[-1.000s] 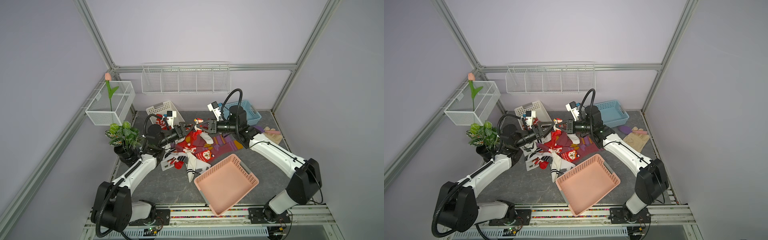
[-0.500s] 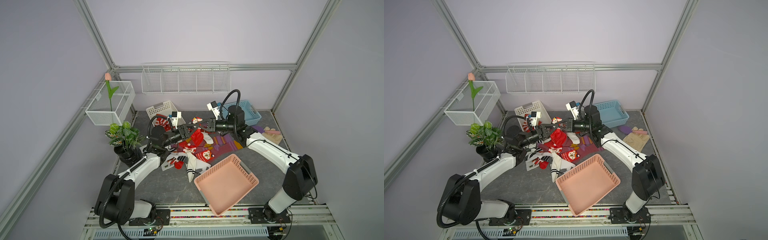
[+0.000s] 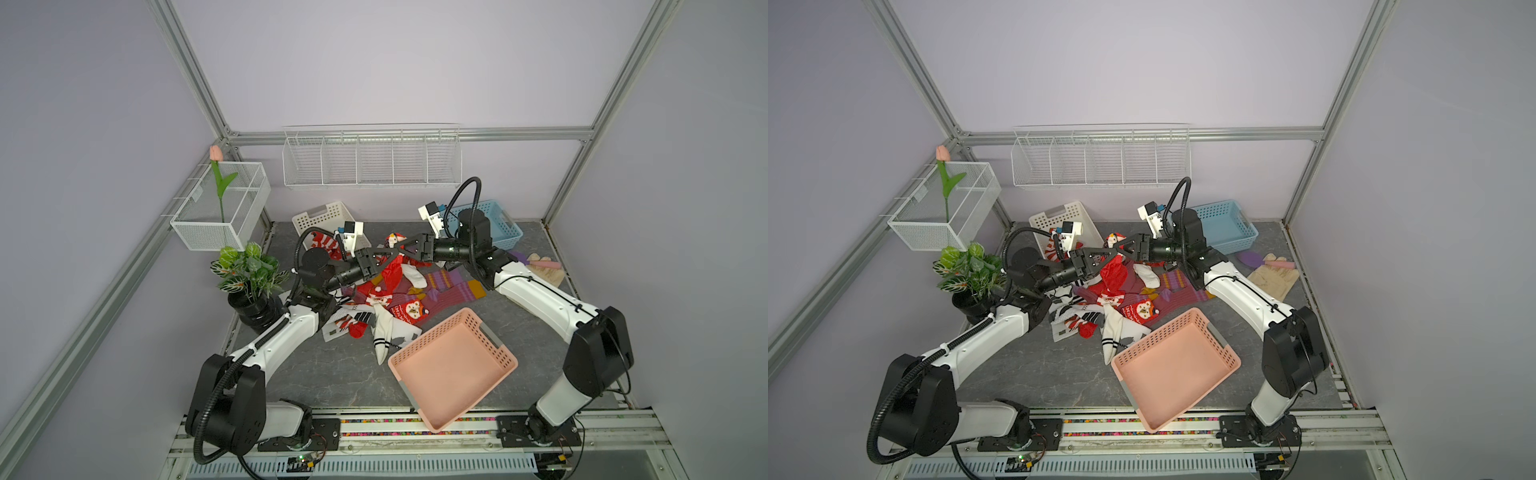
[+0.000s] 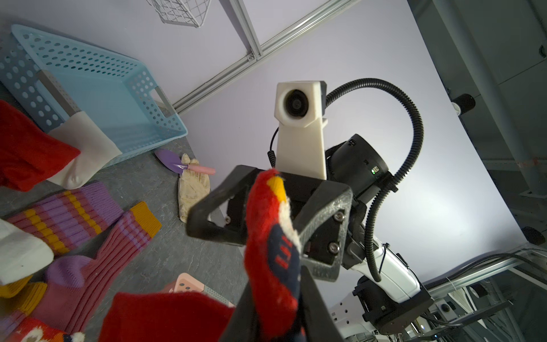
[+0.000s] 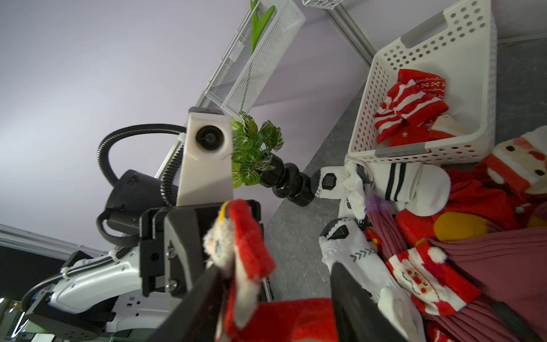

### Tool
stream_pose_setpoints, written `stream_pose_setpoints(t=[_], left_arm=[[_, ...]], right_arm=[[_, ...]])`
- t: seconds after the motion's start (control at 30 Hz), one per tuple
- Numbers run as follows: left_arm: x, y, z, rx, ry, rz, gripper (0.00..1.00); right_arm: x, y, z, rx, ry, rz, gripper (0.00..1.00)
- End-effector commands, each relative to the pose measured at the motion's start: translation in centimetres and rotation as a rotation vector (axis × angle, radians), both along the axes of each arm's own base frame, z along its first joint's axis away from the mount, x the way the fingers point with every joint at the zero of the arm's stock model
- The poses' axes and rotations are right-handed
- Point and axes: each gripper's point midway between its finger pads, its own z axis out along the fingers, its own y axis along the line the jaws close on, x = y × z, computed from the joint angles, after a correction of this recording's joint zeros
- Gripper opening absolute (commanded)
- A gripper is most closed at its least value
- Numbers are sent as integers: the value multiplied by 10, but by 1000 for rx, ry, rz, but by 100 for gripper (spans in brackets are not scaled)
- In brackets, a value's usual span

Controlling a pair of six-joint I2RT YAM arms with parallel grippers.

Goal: Sort the socks into the basket by color
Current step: Pick up the sock from the center of the board, then place the sock in the bin.

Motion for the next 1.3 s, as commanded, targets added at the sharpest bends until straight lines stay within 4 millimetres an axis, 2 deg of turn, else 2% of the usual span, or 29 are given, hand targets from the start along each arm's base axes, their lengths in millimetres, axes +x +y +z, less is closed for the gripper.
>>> stream_pose_setpoints(t=[0.0,0.03,0.13,0.37,0.6,0.87,1.17,1.27], left_arm=[[5,-1,-5,54,20,19,0],[7,-1,-6,68,23,28,0],[14,2,-12,98,51,61,0],[36,12,-22,159,98,131,0],[69,41,-29,249,132,257,0],[135,94,-40,400,131,478,0],[220,147,-74,643,130,695,0],[244,158,-89,699,139,729,0]], right_arm=[[-8,-4,21,-5,-73,16,97],[-7,-9,22,-15,-81,3,98],[-6,-23,26,-38,-96,-30,88],[-6,-56,25,-73,-88,-104,89],[-11,-66,2,-165,-72,-118,88],[-5,-64,-43,-314,-36,-117,88],[5,-47,-81,-434,-17,-79,88],[9,-40,-95,-459,-3,-62,88]])
